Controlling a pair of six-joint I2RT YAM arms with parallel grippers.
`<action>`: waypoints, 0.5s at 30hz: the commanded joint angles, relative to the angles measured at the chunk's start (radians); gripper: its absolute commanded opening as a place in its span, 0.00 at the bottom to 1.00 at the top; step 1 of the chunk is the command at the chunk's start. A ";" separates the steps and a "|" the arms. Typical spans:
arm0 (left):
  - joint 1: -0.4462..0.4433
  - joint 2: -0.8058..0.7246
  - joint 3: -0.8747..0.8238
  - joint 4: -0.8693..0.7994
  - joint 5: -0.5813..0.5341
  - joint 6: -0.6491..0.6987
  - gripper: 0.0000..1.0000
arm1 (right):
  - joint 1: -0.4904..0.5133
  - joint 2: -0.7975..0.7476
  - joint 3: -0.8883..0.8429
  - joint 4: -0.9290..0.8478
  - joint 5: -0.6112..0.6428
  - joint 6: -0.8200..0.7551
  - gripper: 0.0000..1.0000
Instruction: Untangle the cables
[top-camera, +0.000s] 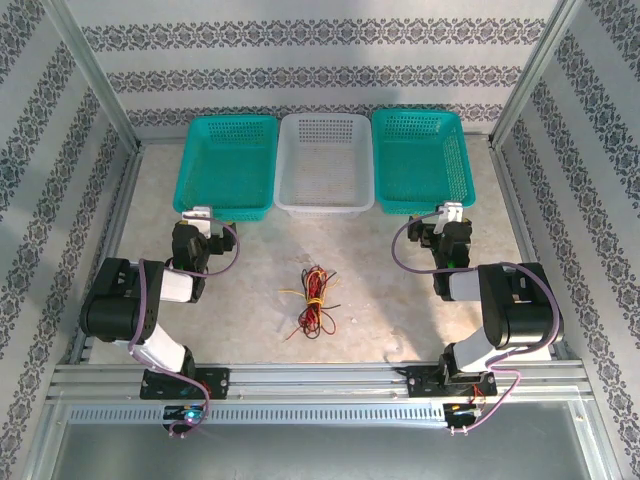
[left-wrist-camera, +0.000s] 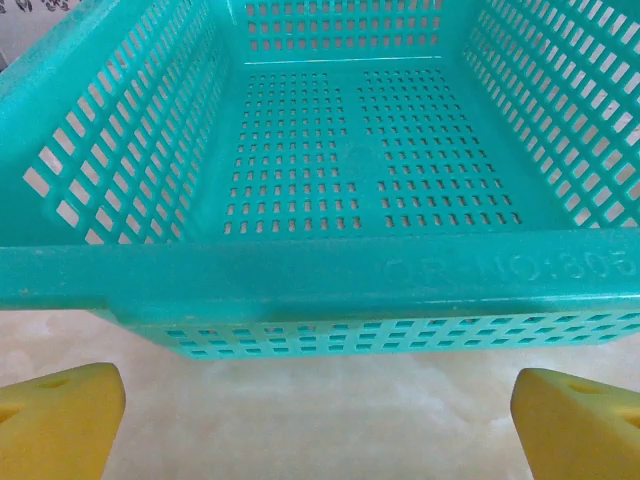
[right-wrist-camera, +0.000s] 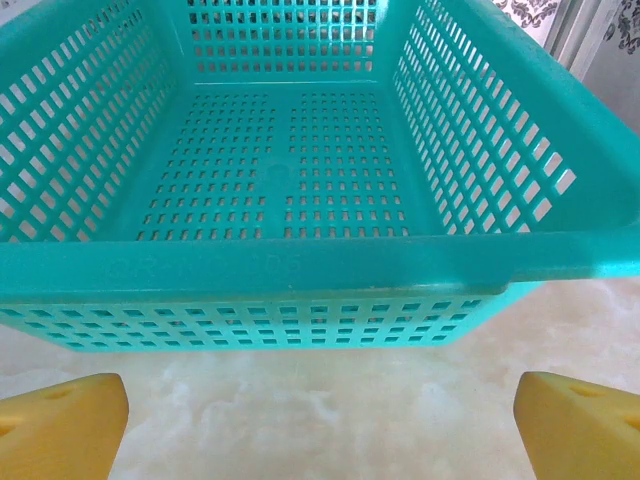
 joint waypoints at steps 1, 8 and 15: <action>0.012 -0.003 0.012 -0.006 0.018 0.009 0.99 | 0.006 -0.013 0.008 0.024 -0.020 -0.011 0.98; 0.012 -0.001 0.008 0.002 -0.008 0.002 0.99 | 0.004 -0.012 0.008 0.023 -0.025 -0.007 0.99; 0.013 -0.001 0.009 0.000 -0.016 0.000 0.99 | 0.003 -0.013 0.008 0.023 -0.026 -0.009 0.98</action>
